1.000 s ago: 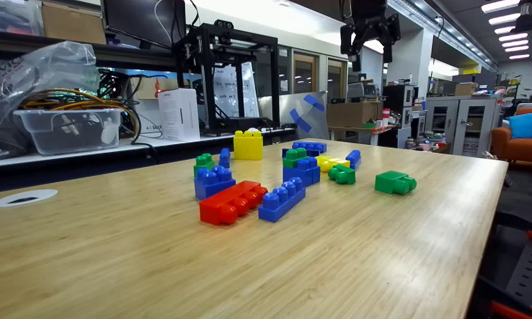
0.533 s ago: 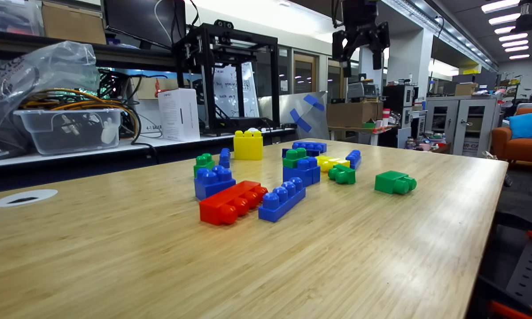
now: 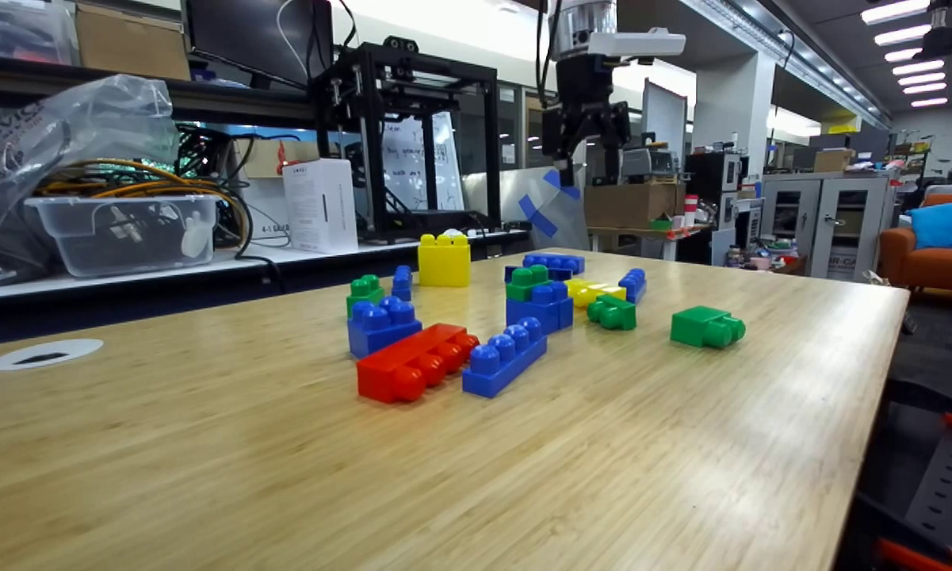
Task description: Turn the blue legos with the green legos on the top anti clockwise then put the green legos on top of the same legos
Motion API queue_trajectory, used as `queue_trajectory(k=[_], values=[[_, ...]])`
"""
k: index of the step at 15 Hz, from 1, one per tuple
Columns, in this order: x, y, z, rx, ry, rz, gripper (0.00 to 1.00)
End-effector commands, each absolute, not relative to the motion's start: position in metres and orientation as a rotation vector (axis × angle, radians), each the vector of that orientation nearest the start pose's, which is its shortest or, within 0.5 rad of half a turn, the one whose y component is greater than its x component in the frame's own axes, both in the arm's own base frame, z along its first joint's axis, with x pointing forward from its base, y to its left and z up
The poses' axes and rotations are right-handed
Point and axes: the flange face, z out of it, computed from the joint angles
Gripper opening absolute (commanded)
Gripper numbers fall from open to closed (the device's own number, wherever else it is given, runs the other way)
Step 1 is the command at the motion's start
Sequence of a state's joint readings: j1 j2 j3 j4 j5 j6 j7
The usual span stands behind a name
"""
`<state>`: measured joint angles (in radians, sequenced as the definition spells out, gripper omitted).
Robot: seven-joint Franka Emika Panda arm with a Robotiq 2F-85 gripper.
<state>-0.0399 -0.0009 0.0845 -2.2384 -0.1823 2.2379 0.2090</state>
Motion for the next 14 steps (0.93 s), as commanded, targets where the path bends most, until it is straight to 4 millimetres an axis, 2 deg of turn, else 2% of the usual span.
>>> queue_trajectory(k=[1, 5, 8, 11, 14], values=[[0.550, 0.032, 0.348, -3.247, -0.092, 0.056, 1.00], [0.572, 0.055, 0.318, -3.207, -0.267, 0.155, 1.00], [0.586, 0.064, 0.298, -3.173, -0.315, 0.232, 1.00], [0.595, 0.070, 0.282, -3.181, -0.237, 0.358, 1.00], [0.596, 0.082, 0.278, -3.177, -0.171, 0.450, 1.00]])
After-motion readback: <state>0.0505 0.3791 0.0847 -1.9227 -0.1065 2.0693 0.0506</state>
